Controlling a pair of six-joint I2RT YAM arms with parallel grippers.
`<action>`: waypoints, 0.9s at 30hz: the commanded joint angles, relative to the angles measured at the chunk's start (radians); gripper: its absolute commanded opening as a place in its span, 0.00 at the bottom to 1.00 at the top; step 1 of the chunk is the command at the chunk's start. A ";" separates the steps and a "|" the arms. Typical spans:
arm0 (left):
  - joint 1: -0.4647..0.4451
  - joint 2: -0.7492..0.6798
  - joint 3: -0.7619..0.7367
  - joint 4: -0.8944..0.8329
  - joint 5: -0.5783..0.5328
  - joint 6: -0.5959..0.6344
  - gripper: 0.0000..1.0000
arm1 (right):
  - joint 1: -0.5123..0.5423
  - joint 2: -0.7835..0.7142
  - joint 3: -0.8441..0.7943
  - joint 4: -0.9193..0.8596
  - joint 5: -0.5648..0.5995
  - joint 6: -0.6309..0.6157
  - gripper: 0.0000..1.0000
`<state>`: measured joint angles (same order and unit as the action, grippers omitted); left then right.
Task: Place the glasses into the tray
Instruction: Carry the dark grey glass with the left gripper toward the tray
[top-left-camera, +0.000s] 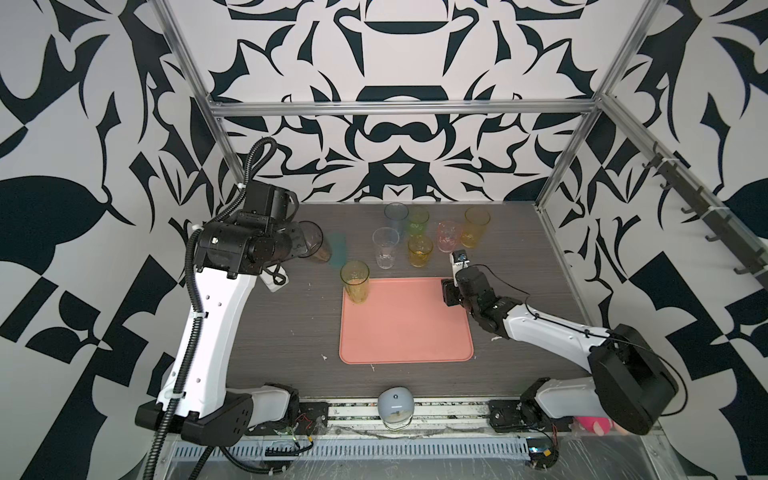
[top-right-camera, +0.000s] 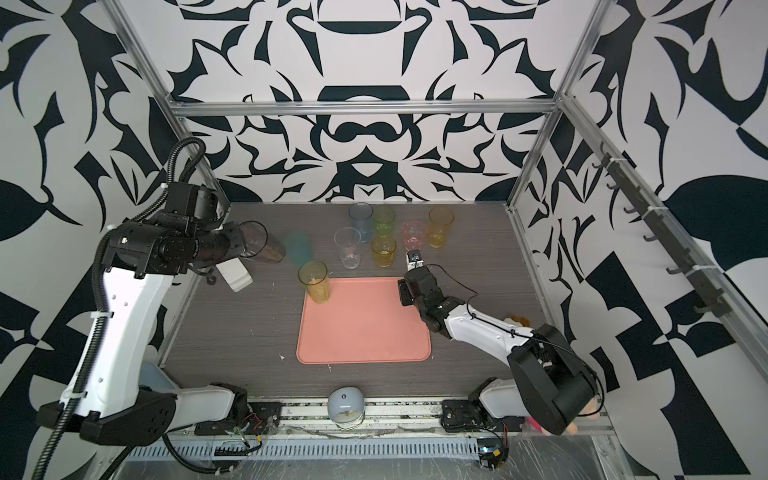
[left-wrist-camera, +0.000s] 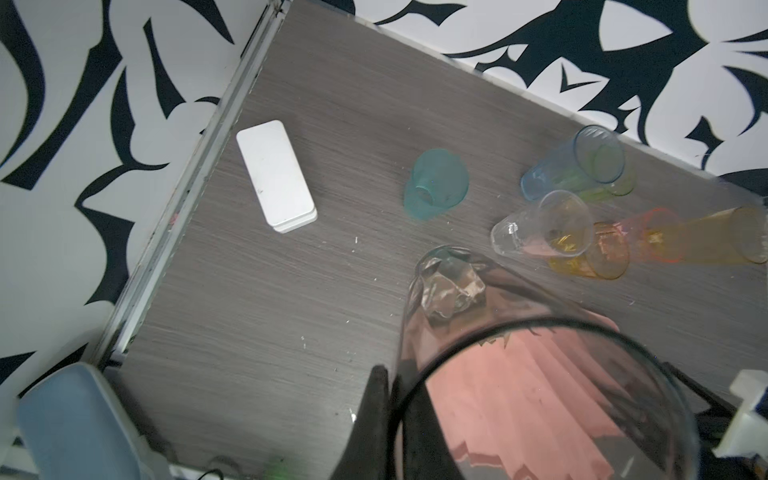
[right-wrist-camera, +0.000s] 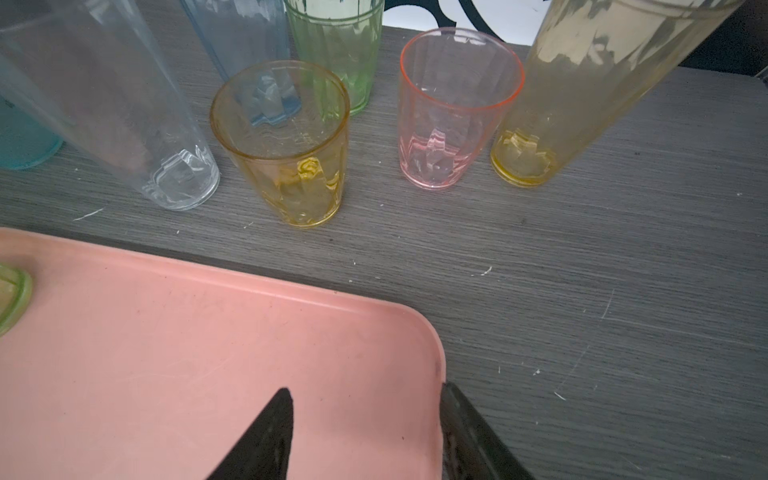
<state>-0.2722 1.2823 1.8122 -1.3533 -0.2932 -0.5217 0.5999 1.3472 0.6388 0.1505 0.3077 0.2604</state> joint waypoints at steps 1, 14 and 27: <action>0.004 -0.070 -0.031 -0.112 -0.048 -0.018 0.00 | 0.002 -0.031 0.036 0.001 0.008 0.010 0.60; 0.005 -0.203 -0.293 -0.157 -0.025 -0.034 0.00 | 0.002 -0.028 0.042 -0.011 0.006 0.015 0.60; 0.003 -0.247 -0.537 -0.052 0.079 -0.061 0.00 | 0.003 -0.015 0.046 -0.011 -0.002 0.017 0.60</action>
<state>-0.2722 1.0523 1.3048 -1.4189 -0.2569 -0.5575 0.5999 1.3468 0.6411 0.1284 0.3065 0.2642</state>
